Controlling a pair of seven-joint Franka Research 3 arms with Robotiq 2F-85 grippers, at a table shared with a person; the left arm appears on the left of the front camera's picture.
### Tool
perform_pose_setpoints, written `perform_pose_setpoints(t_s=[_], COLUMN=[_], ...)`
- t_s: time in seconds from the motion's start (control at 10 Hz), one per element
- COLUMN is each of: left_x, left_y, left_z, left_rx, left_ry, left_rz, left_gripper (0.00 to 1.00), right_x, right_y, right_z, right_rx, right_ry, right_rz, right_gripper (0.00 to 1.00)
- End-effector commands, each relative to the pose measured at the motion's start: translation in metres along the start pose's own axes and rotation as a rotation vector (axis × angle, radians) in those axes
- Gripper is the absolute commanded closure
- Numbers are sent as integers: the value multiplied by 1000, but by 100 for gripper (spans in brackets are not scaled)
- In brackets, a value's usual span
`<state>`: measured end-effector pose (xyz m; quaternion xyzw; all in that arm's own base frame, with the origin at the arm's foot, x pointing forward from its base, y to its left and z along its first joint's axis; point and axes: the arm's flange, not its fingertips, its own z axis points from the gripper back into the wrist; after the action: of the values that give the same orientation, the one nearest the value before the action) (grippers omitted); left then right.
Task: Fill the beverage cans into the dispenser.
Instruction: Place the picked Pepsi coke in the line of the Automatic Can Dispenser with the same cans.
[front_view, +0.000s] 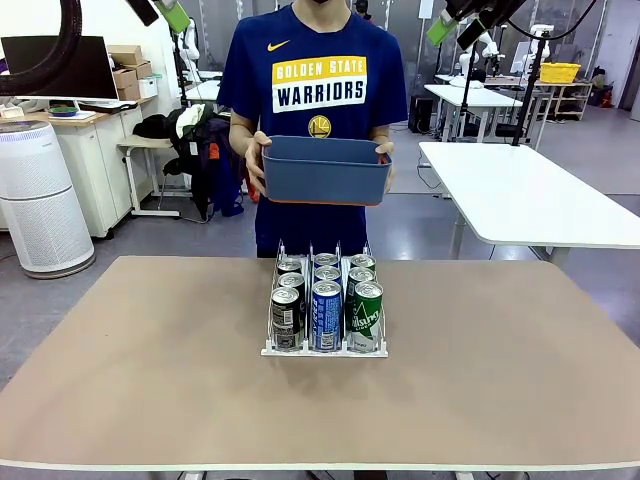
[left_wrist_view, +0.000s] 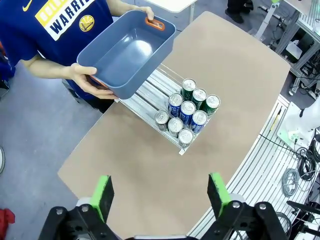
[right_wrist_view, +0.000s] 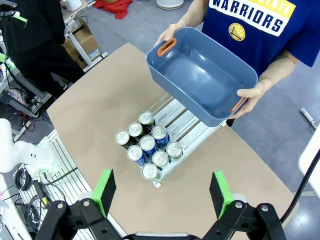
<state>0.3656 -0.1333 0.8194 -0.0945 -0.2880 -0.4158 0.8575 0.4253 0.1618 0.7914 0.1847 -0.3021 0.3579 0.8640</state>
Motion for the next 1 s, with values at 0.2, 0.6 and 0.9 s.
perform_pose_setpoints(t_s=[0.2, 0.6, 0.9], left_x=[-2, -2, -2], left_y=[0, 0, 0], left_z=[0, 0, 0], left_rx=[-5, -5, -5], left_ry=[7, 7, 7], left_rz=[0, 0, 0], left_gripper=[0, 0, 0], right_x=[0, 0, 0], right_y=[1, 1, 1], right_z=[0, 0, 0], right_rx=[0, 0, 0], right_ry=[3, 3, 3], right_rz=[-4, -4, -4], right_gripper=[0, 0, 0])
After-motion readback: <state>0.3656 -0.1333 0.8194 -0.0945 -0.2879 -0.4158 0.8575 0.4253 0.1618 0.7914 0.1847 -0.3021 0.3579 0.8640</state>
